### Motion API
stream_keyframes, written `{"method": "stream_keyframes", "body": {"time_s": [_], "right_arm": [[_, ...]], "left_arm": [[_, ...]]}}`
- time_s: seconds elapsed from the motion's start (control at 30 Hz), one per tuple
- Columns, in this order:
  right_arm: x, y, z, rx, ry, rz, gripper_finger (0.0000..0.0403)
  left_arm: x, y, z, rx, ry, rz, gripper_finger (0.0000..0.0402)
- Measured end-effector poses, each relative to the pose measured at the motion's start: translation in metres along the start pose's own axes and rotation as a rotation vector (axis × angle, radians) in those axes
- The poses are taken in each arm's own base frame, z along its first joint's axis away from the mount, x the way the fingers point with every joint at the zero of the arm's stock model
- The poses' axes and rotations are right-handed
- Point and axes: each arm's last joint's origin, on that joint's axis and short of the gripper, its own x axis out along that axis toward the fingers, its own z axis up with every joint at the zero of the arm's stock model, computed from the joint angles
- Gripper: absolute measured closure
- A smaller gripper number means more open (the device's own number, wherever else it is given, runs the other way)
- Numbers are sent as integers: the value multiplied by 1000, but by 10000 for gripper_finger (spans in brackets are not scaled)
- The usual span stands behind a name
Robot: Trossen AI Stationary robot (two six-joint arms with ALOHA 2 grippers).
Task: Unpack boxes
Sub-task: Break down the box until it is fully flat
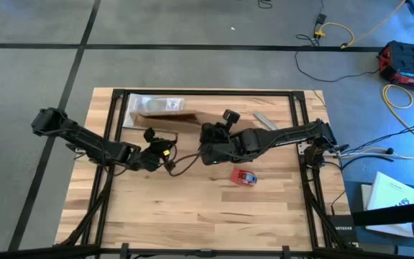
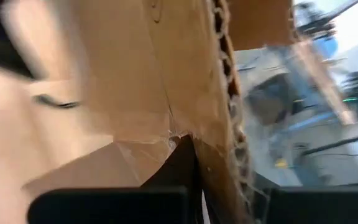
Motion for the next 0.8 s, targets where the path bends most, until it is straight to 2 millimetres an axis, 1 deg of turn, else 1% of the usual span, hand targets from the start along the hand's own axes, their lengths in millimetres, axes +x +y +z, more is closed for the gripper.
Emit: {"method": "stream_keyframes", "body": {"time_s": [0.17, 0.33, 0.5, 0.8], "right_arm": [[-6, 9, -2, 7, 3, 97, 403], [-8, 14, -3, -3, 28, 191, 403], [-9, 17, -5, 4, 67, 302, 403], [-4, 11, -4, 25, 85, 324, 403]], "left_arm": [[10, 11, -3, -15, 39, 74, 402], [13, 14, -3, -16, 48, 94, 402], [13, 14, -2, -19, 48, 90, 402], [7, 4, 8, -42, -46, 36, 402]]}}
